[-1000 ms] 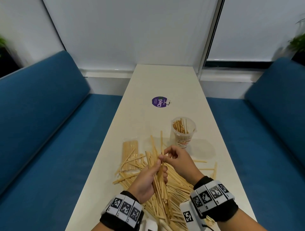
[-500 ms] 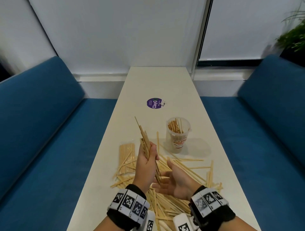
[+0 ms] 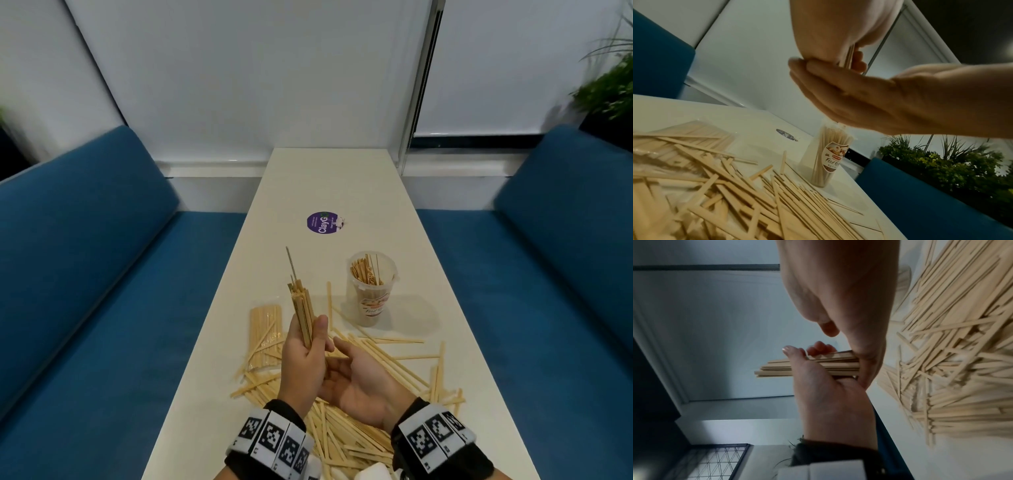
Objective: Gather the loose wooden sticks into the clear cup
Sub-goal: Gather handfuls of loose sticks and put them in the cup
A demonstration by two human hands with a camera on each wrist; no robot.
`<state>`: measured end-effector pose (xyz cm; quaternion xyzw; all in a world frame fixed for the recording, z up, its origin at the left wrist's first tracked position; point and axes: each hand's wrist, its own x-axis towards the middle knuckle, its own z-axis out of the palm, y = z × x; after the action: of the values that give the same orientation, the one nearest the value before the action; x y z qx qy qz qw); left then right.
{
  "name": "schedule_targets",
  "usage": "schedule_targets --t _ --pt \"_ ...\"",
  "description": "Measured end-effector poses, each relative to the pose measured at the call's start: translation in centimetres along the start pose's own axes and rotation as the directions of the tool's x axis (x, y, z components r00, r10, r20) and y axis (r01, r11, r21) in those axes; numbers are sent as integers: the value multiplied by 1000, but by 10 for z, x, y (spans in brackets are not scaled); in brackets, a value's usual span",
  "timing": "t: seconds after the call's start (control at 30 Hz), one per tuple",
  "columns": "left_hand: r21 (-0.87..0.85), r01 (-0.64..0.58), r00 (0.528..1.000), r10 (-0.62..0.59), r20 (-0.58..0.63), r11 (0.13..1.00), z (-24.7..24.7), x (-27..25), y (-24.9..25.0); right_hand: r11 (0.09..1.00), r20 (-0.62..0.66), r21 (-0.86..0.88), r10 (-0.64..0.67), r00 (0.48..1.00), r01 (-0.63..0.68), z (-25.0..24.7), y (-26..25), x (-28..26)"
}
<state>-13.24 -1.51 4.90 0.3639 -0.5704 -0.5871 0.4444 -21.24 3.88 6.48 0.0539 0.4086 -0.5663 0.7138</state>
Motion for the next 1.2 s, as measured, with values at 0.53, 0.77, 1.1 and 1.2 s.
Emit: schedule_targets --t 0.53,0.77,1.1,1.2 --pt "95 284 827 -294 479 954 -4 -20 1 446 356 -691 -474 805 568 12 -28 -15" --pt "-170 657 677 -476 561 734 -18 -17 0 253 410 -628 -696 589 736 20 -25 -12" --pt "-633 741 609 -620 495 223 -13 -8 8 175 430 -617 -742 514 767 28 -3 -4" --pt "-658 718 633 -606 482 227 -14 -9 6 203 424 -612 -732 534 764 26 -3 -5"
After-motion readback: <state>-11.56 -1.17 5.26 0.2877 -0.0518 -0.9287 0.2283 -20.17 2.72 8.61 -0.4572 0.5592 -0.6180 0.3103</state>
